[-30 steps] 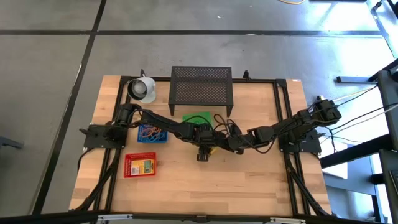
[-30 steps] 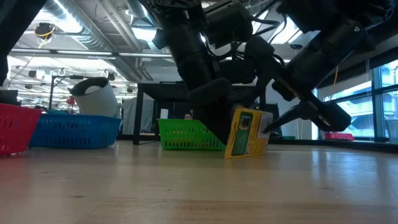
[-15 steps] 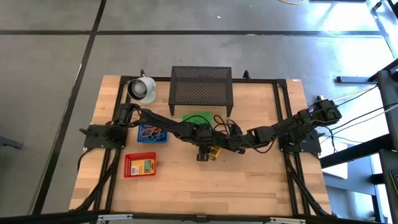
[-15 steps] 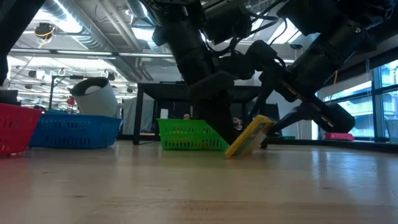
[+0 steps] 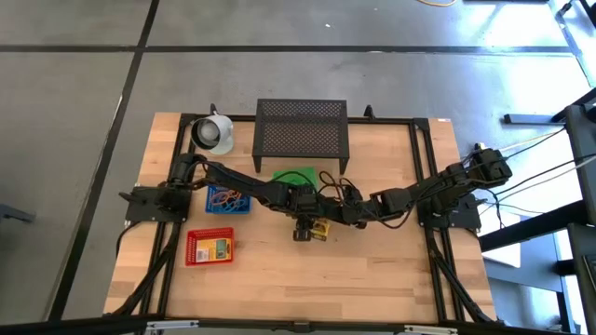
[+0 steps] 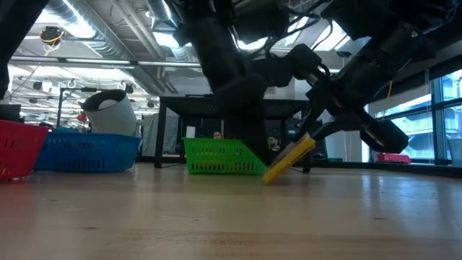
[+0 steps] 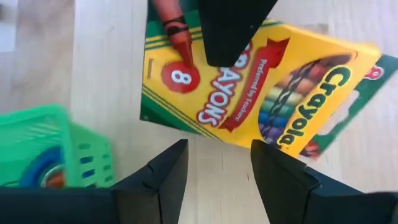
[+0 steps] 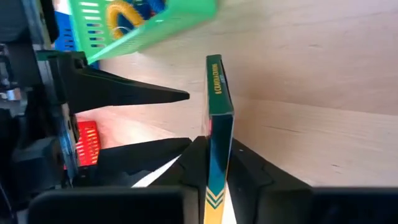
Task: Pick & Place Office Desk Supplies
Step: Put the yellow box of crayon into the red bin
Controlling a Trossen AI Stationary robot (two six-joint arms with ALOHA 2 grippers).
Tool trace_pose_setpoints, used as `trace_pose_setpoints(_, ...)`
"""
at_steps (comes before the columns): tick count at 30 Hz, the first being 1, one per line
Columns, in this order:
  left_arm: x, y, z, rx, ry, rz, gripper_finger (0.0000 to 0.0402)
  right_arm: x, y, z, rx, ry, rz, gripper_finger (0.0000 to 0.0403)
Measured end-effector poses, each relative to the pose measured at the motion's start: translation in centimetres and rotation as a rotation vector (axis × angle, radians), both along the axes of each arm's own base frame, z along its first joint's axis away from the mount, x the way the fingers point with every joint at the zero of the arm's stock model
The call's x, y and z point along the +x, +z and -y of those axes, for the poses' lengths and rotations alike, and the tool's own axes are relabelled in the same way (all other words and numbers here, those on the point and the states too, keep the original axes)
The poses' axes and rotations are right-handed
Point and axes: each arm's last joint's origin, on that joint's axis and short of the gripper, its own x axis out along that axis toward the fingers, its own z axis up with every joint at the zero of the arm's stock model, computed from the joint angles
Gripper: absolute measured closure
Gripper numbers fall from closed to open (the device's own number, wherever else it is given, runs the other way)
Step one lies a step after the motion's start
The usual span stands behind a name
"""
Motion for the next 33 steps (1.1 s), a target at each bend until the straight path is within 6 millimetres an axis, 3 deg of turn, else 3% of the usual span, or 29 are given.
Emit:
trace_pose_setpoints(7,-0.8,1.5,0.0,-0.027,-0.017,-0.016,0.0231,0.0,0.1,0.0,-0.025,0.032,0.000,0.0359)
trace_pose_setpoints(12,-1.7,3.2,-0.3,-0.084,-0.027,-0.030,0.0231,0.1,0.1,-0.1,-0.096,0.168,-0.005,0.0359)
trace_pose_setpoints(21,-4.1,8.7,-0.9,-0.254,-0.050,0.030,0.0231,0.1,4.4,0.2,-0.385,0.426,0.213,0.0359)
trace_pose_setpoints(23,-5.6,10.6,-0.9,-0.242,-0.048,0.031,0.0231,-0.7,4.3,0.3,-0.434,0.492,0.169,0.0359)
trace_pose_setpoints(24,-7.0,12.7,-1.0,-0.233,-0.047,0.066,0.0231,-1.0,4.3,0.3,-0.447,0.521,0.157,0.0359)
trace_pose_setpoints(27,-9.8,17.2,-1.0,-0.222,-0.040,0.193,0.0231,-1.2,6.3,0.5,-0.479,0.503,0.238,0.0359)
trace_pose_setpoints(31,-11.9,18.2,-1.0,-0.198,0.011,0.183,0.0231,-1.6,5.8,0.5,-0.497,0.532,0.186,0.0359)
trace_pose_setpoints(33,-13.9,20.8,-1.2,-0.213,0.015,0.281,0.0231,-1.4,6.7,0.4,-0.518,0.534,0.249,0.0359)
